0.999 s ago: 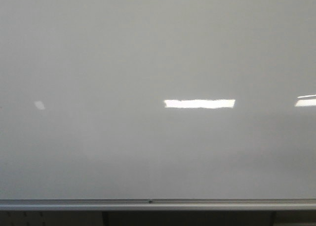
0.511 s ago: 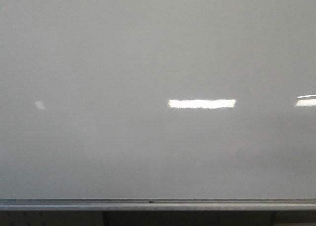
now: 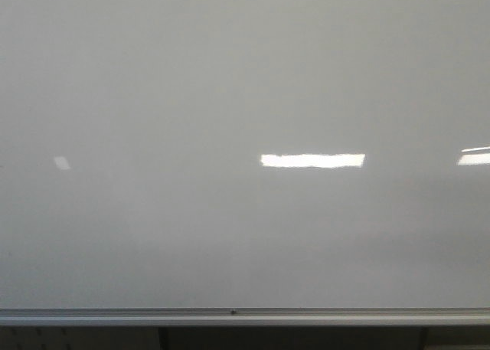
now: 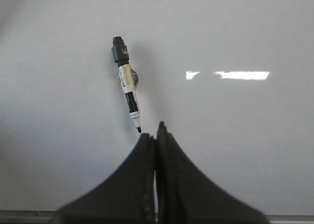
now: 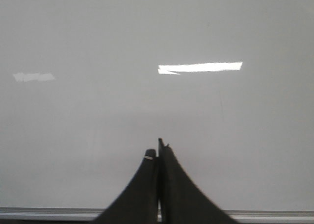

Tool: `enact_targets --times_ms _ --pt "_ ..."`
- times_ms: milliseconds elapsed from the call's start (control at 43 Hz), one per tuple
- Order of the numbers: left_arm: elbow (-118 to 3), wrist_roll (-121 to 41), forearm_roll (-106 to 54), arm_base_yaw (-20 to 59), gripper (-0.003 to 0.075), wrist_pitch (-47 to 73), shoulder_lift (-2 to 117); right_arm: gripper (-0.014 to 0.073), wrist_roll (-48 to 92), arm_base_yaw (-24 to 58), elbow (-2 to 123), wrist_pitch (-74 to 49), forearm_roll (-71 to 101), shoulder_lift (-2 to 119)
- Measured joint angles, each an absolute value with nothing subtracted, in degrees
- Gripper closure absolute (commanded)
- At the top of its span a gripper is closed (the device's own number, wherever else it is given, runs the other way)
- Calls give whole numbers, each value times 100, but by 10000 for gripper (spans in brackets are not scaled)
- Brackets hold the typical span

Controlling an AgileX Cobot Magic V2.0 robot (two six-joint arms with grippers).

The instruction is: Write number 1 on whiteboard

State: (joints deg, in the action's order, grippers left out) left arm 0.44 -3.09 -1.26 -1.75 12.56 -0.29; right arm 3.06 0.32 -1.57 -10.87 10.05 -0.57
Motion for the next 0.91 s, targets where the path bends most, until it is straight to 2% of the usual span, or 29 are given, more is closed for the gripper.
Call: enact_targets --times_ms 279,441,581,743,906 --pt "44 -309 -126 -175 741 999 -29 653 306 32 -157 -892 1005 -57" --pt "44 -309 -126 -175 741 57 -29 653 306 32 32 -747 1018 -57" --pt "-18 -309 -126 -175 740 -717 -29 653 306 32 755 -1054 1080 -57" --pt "-739 -309 -126 -175 740 -81 171 653 306 32 1788 -1767 1093 260" --pt "-1541 -309 -126 -175 741 831 1175 653 306 32 2479 -2270 1115 1295"
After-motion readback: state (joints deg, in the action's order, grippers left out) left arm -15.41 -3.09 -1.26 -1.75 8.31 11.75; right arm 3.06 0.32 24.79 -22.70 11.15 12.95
